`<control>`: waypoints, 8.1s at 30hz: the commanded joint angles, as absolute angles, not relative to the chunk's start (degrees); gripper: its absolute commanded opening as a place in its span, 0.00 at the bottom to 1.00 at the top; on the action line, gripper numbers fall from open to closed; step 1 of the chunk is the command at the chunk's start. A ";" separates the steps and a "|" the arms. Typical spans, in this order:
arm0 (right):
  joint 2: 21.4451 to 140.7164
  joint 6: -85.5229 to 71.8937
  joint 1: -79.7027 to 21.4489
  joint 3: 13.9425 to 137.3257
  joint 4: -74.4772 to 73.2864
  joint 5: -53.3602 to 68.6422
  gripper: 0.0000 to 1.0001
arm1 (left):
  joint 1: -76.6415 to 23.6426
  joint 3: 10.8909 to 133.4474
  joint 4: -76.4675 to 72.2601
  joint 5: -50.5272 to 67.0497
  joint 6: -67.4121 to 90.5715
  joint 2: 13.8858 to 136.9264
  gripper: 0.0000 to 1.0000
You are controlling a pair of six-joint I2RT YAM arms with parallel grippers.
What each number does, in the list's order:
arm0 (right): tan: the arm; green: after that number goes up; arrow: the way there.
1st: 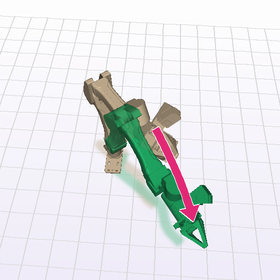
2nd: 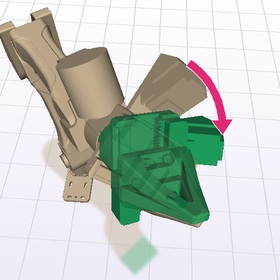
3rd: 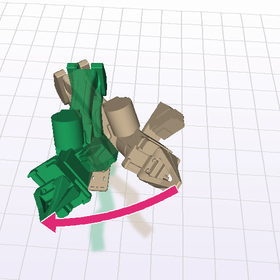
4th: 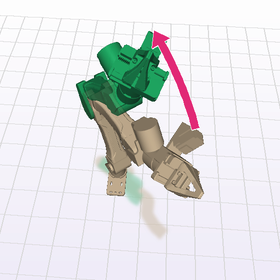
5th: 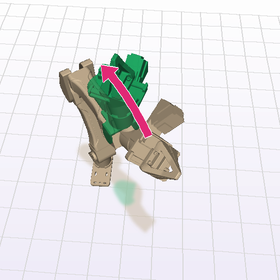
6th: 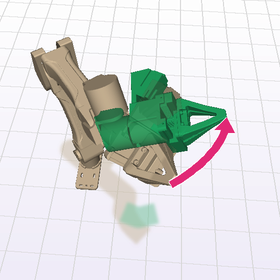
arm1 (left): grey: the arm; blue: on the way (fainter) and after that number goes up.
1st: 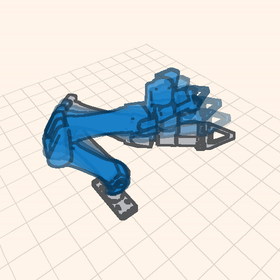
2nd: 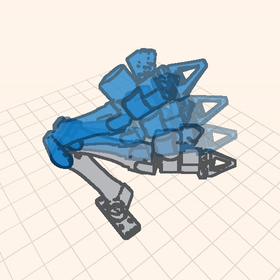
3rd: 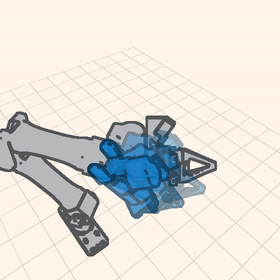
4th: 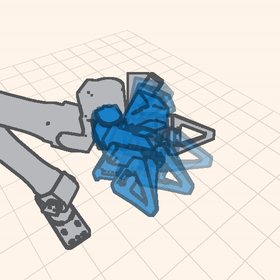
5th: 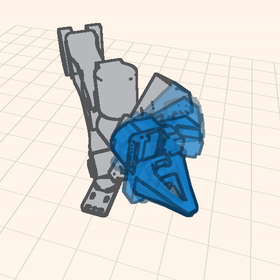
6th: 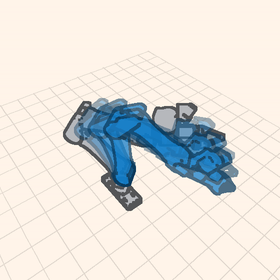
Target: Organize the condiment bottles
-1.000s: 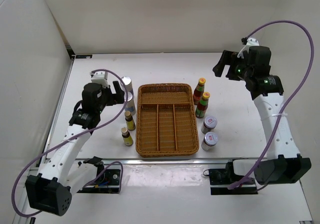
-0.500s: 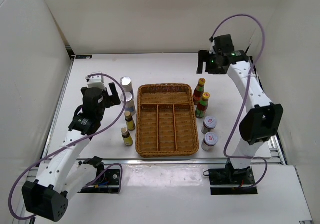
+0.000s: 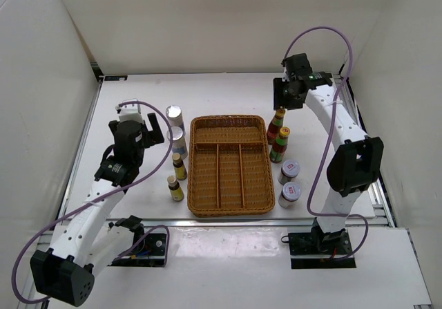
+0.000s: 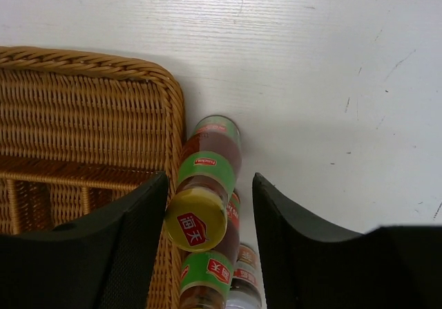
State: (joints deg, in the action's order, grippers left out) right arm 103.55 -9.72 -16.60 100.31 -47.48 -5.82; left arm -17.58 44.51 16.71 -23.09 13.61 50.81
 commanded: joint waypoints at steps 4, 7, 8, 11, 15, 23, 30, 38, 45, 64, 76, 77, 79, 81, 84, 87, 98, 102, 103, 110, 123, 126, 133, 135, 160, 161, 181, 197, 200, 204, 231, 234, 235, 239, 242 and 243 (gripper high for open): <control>105.29 -9.67 -16.61 99.49 -47.98 -6.16 0.48 | -17.67 44.74 16.35 -25.05 14.06 50.19 1.00; 105.29 -10.19 -16.61 99.49 -47.99 -5.54 0.42 | -17.67 44.74 16.35 -25.57 14.06 50.19 1.00; 105.29 -10.20 -16.61 99.49 -47.99 -5.54 0.40 | -17.67 44.74 16.35 -25.58 14.06 50.19 1.00; 105.90 -10.20 -17.13 99.49 -47.99 -4.31 0.40 | -17.67 44.74 16.35 -26.10 14.06 50.19 1.00; 106.44 -10.20 -17.14 99.49 -48.52 -4.31 0.40 | -17.67 44.74 16.35 -26.10 14.06 50.19 1.00; 107.67 -11.77 -19.42 98.35 -50.09 -8.78 0.54 | -17.67 44.74 16.35 -26.63 14.06 50.19 1.00; 108.19 -11.78 -20.04 97.65 -50.10 -11.42 0.46 | -17.67 44.74 16.35 -27.16 14.06 49.66 1.00; 104.68 -11.78 -20.04 100.45 -50.10 -17.39 0.15 | -17.67 44.74 16.35 -27.69 14.06 49.66 1.00; 98.01 -11.78 -20.04 104.41 -50.10 -23.72 0.00 | -17.67 44.74 16.35 -27.69 14.06 49.66 1.00; 99.57 -8.87 -30.84 109.17 -45.18 -7.73 0.00 | -17.67 44.74 16.35 -27.69 14.06 49.66 1.00; 105.64 -11.07 -32.61 100.46 -39.38 -8.96 0.02 | -17.67 44.74 16.35 -27.69 13.54 49.13 1.00; 105.64 -11.07 -32.61 100.46 -39.38 -8.96 0.08 | -17.67 44.74 16.35 -27.69 13.54 49.13 1.00; 106.26 -11.07 -33.13 99.68 -39.38 -9.57 0.21 | -17.67 44.74 16.35 -27.69 13.54 49.13 1.00; 106.26 -11.07 -33.13 99.15 -39.38 -10.11 0.19 | -17.67 44.74 16.35 -27.16 13.54 49.13 1.00; 106.26 -11.07 -33.13 100.18 -40.16 -10.72 0.62 | -17.67 44.74 16.35 -27.16 13.54 49.13 1.00; 104.42 -11.07 -33.75 101.68 -41.92 -14.14 0.81 | -17.67 44.74 16.35 -26.64 13.54 49.13 1.00; 89.83 -15.02 -29.01 99.24 -50.88 -26.20 1.00 | -17.67 44.74 16.35 -26.63 13.54 49.65 1.00; 87.81 -19.33 -28.48 91.60 -53.00 -25.14 0.99 | -17.67 44.74 16.35 -26.63 13.54 50.27 1.00; 87.28 -20.21 -28.48 89.67 -52.39 -25.14 0.98 | -17.67 44.74 16.35 -26.63 13.54 50.27 1.00; 86.75 -23.82 -24.44 79.37 -49.57 -18.81 0.94 | -17.67 44.74 16.35 -26.63 13.54 50.27 1.00; 87.36 -22.68 -22.06 75.15 -43.95 -12.57 0.38 | -17.67 44.74 16.35 -26.10 13.54 50.80 1.00; 86.75 -22.15 -22.06 75.76 -44.47 -13.18 0.18 | -17.67 44.74 16.35 -26.10 13.54 50.80 1.00; 82.45 -18.46 -22.06 86.03 -48.69 -20.04 0.00 | -17.67 44.74 16.35 -26.10 13.54 50.80 1.00; 81.74 -17.67 -22.06 91.04 -49.22 -20.04 0.00 | -17.67 44.74 16.35 -26.10 13.54 50.80 1.00; 104.06 -2.81 -43.42 119.53 -38.94 -7.21 0.00 | -17.67 44.74 15.82 -26.10 13.54 51.33 1.00; 105.19 -2.81 -43.42 119.53 -38.94 -7.21 0.00 | -17.67 44.74 15.82 -26.10 13.54 51.33 1.00; 114.87 -3.96 -42.36 111.62 -29.09 -7.82 0.00 | -17.67 44.21 15.82 -25.58 13.54 51.33 1.00; 112.07 -6.42 -41.84 107.23 -29.09 -10.01 0.73 | -17.67 44.21 15.29 -25.58 13.54 51.33 1.00; 109.52 -6.94 -41.84 108.01 -29.61 -11.07 0.85 | -17.67 44.21 15.29 -25.58 13.54 51.33 1.00; 107.50 -6.94 -41.84 112.65 -32.51 -13.97 0.91 | -17.67 44.21 15.29 -25.58 13.54 51.33 1.00; 73.73 -28.83 -14.07 60.56 -50.02 -5.20 1.00 | -18.19 44.21 15.29 -23.82 14.06 52.91 1.00; 76.55 -29.35 -13.54 57.84 -47.82 -1.76 1.00 | -18.19 44.21 15.29 -23.82 14.06 52.91 1.00; 77.25 -29.36 -13.54 57.83 -46.94 -1.76 1.00 | -18.19 44.21 15.29 -23.82 14.06 52.91 1.00; 79.10 -29.36 -13.54 56.08 -45.35 1.31 1.00 | -18.19 44.21 15.29 -23.82 14.06 52.91 1.00; 80.33 -29.36 -13.54 56.07 -44.47 2.45 0.98 | -18.19 44.21 15.29 -23.82 14.06 52.91 1.00; 80.33 -28.83 -13.54 55.55 -44.47 2.46 0.96 | -18.19 44.21 15.29 -23.82 14.06 52.91 1.00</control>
State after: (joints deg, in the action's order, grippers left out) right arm 80.23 -28.49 -13.61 55.96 -46.46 -0.34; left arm -17.87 44.49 15.86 -24.56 13.61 53.21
